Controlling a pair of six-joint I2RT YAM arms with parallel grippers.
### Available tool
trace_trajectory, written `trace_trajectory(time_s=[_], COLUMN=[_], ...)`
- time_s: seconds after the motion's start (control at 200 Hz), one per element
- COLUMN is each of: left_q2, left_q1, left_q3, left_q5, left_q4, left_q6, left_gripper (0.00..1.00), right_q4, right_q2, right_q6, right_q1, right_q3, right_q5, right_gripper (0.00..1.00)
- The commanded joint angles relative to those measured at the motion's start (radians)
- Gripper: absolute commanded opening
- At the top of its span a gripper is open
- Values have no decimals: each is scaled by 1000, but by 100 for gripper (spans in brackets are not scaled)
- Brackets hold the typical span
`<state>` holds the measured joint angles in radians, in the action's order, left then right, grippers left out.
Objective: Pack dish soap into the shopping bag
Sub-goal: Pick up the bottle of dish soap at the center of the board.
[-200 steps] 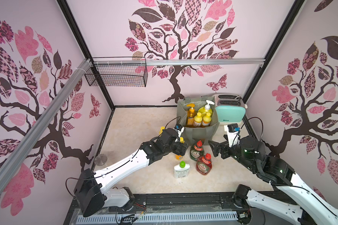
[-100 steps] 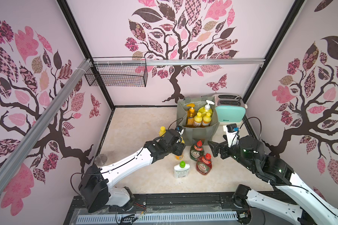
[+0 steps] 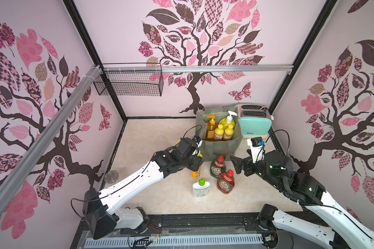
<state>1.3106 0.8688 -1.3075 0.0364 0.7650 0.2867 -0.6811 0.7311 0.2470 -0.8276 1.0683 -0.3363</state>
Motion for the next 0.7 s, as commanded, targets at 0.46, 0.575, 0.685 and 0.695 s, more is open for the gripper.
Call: trace_trajectory(time_s=[0.46,0.575,0.685,0.695], left_q2=[19,67,133,142], left_q1=[-2,-2,-2,-3], left_q3=[-694,-734,-774,-778], left_q5=[-119,-71,-33,-29], left_q4=[6,-58,-94,-97], left_q6=[-26,-42,-65,-68], left_gripper=[17,15,12,12], right_q4=[-62,-73,-85,-88], right_q2=[-32,-46,-62,-63], right_q6=[-5,-6,-3,-2], right_q1=[5,6,5,6], right_q3=[3,2,4,4], right_q5=[-5,-22,-26,-27], right_gripper=[100,100,100,99])
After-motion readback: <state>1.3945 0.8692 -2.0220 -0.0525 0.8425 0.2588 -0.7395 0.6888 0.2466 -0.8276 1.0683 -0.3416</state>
